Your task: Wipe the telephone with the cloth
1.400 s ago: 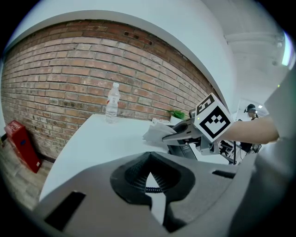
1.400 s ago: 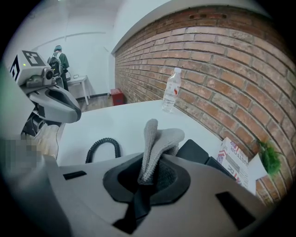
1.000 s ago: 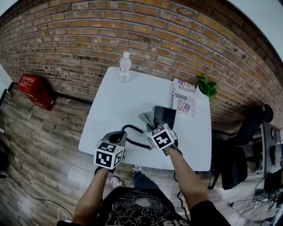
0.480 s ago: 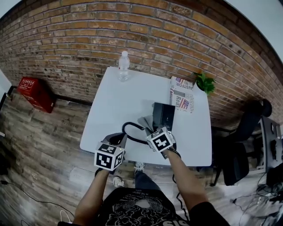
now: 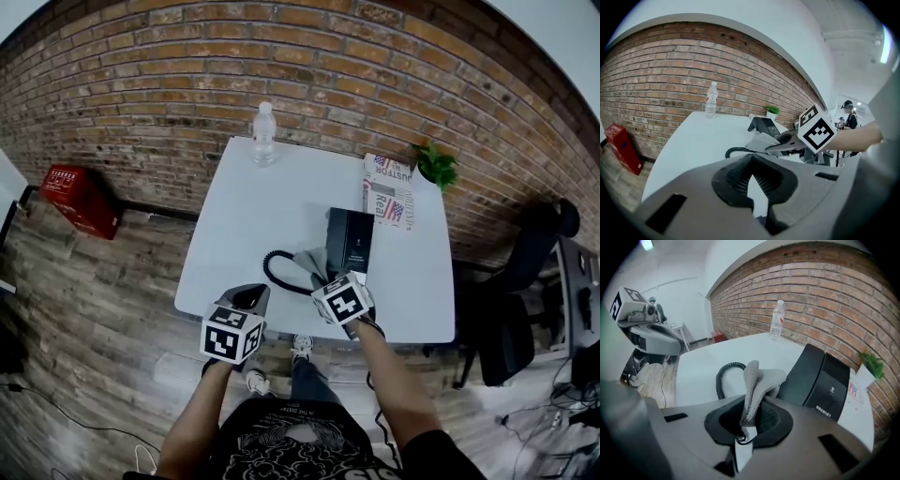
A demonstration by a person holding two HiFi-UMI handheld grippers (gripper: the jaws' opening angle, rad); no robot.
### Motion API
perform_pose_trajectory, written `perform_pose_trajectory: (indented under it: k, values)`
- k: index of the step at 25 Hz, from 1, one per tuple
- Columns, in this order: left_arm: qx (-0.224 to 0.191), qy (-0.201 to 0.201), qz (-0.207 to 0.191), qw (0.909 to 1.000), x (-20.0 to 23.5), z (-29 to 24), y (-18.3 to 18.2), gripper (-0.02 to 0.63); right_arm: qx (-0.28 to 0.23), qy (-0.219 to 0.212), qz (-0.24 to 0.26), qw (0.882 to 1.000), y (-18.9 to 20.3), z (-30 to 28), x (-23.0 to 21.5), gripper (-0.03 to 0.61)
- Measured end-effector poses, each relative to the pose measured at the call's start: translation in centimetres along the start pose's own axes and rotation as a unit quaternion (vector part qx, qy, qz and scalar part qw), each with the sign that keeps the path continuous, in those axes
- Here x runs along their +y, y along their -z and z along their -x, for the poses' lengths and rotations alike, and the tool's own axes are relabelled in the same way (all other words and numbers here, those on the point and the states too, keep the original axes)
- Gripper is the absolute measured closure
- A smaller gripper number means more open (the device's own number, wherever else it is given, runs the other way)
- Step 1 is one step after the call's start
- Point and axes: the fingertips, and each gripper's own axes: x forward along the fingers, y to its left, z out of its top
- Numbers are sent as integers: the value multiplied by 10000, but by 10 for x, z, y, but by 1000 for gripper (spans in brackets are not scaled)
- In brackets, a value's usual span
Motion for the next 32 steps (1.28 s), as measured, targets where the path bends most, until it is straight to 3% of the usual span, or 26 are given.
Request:
perform_pose_trajectory:
  k: [8,17,32]
  values:
    - [40,45,-40,10000,-1,-1,4,607,-142,26,-89,9999,-1,2,5,566]
    - [10,215,-159,9996,-13,-19,-13,607,-664,229,-18,9975,-37,34,-14,568]
    - [-3,382,-316,9988,-19,-64,-55,607,-1488,870,-22,9850,-103,95,-110,567]
